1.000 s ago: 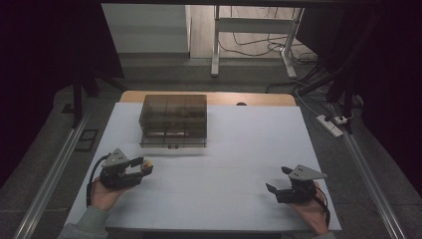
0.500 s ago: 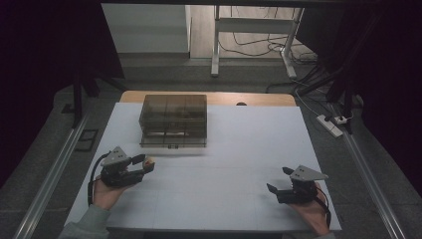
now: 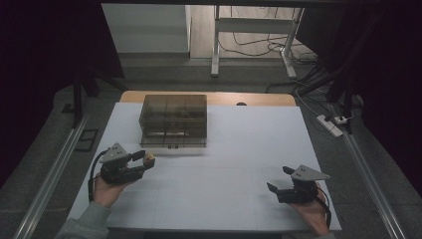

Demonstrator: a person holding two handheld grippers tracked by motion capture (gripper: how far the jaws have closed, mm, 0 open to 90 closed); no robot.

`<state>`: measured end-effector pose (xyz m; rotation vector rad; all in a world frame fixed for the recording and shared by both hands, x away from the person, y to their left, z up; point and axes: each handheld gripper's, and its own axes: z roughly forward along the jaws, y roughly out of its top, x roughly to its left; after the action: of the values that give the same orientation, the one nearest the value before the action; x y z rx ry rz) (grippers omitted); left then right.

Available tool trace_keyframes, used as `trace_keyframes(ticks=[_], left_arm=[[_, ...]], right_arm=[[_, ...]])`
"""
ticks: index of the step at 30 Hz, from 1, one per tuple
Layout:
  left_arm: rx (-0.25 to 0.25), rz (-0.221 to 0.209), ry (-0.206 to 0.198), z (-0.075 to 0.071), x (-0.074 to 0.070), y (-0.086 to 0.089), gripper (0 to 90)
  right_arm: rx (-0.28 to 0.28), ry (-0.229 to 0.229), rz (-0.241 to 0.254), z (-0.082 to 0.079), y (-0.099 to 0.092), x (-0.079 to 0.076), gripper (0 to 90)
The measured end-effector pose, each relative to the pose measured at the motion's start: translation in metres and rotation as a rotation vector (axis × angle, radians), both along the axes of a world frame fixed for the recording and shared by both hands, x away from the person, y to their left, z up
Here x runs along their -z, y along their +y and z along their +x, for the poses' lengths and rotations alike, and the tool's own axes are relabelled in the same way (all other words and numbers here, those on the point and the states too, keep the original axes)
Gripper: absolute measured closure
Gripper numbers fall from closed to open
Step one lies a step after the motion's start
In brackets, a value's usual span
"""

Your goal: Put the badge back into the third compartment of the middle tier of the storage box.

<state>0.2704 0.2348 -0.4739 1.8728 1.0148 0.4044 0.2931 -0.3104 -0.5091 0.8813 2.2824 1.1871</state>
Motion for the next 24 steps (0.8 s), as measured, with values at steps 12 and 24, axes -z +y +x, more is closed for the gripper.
trace_keyframes(ticks=[12, 24], left_arm=[[0.019, -0.007, -0.026, 0.011, -0.013, -0.012, 46.9], [0.031, -0.024, -0.020, 0.027, -0.016, -0.021, 46.9]], right_arm=[[0.004, 0.000, -0.004, 0.000, 0.000, 0.000, 14.2], [0.006, -0.020, 0.014, -0.003, 0.001, -0.001, 14.5]])
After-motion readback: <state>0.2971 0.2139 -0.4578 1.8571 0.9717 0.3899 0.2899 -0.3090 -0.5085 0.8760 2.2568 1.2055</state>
